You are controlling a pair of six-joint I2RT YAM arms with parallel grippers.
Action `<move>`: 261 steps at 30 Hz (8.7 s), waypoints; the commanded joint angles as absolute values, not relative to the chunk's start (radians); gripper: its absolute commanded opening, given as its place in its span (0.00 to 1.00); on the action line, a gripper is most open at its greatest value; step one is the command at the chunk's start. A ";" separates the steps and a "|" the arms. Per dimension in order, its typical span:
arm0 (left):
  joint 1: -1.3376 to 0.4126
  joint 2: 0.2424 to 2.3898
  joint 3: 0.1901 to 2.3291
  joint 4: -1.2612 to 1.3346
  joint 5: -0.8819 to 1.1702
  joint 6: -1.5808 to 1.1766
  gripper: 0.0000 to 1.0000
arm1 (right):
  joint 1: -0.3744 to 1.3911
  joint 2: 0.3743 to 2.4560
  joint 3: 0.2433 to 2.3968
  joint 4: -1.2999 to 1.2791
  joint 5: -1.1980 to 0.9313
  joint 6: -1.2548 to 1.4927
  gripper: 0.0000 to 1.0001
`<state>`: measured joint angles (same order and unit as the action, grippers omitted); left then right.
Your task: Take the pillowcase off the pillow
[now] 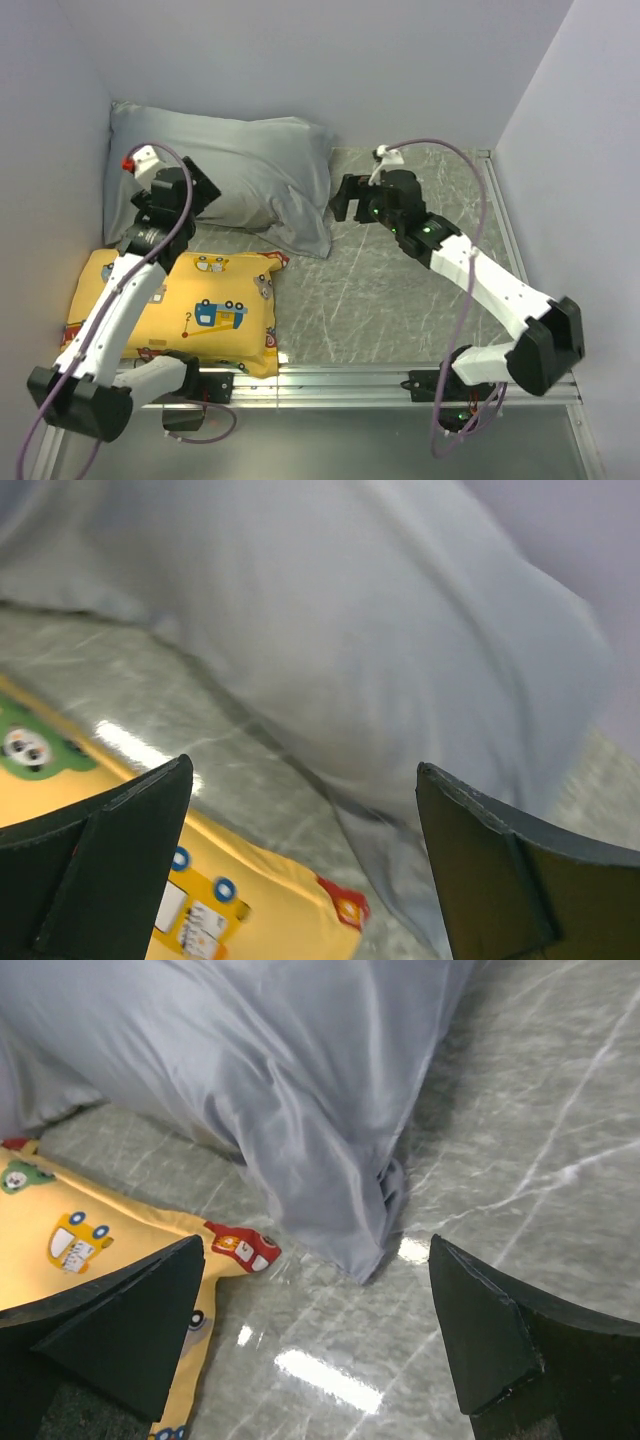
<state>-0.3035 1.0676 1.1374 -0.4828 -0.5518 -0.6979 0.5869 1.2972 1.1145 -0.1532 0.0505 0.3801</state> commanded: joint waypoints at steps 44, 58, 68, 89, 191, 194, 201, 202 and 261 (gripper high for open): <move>-0.305 1.827 1.663 -0.258 -0.201 -0.584 0.01 | 0.614 1.253 0.817 0.255 0.061 0.571 0.00; -0.311 1.499 1.371 -0.241 -0.140 -0.617 0.48 | 0.733 1.414 0.977 0.250 -0.200 0.414 0.41; -0.388 1.440 1.396 -0.256 -0.080 -0.587 0.73 | 0.719 1.246 0.931 0.134 -0.012 0.374 0.80; -0.633 1.521 1.440 -0.245 -0.074 -0.568 0.76 | 0.253 1.457 0.983 0.118 -0.159 0.573 0.86; -0.761 1.675 1.420 -0.262 -0.244 -0.543 0.00 | 0.417 1.394 0.867 0.198 -0.195 0.572 0.36; -0.752 1.672 1.420 -0.276 -0.261 -0.543 0.00 | 0.417 1.378 0.856 0.201 -0.190 0.571 0.42; -0.698 1.634 1.419 -0.308 -0.276 -0.552 0.00 | 0.374 1.393 0.836 0.218 -0.204 0.589 0.42; -0.690 1.626 1.414 -0.311 -0.279 -0.555 0.00 | 0.371 1.391 0.835 0.225 -0.204 0.591 0.42; -0.893 1.849 1.678 -0.454 -0.529 -0.420 0.00 | 0.161 1.410 0.790 0.147 -0.232 0.611 0.00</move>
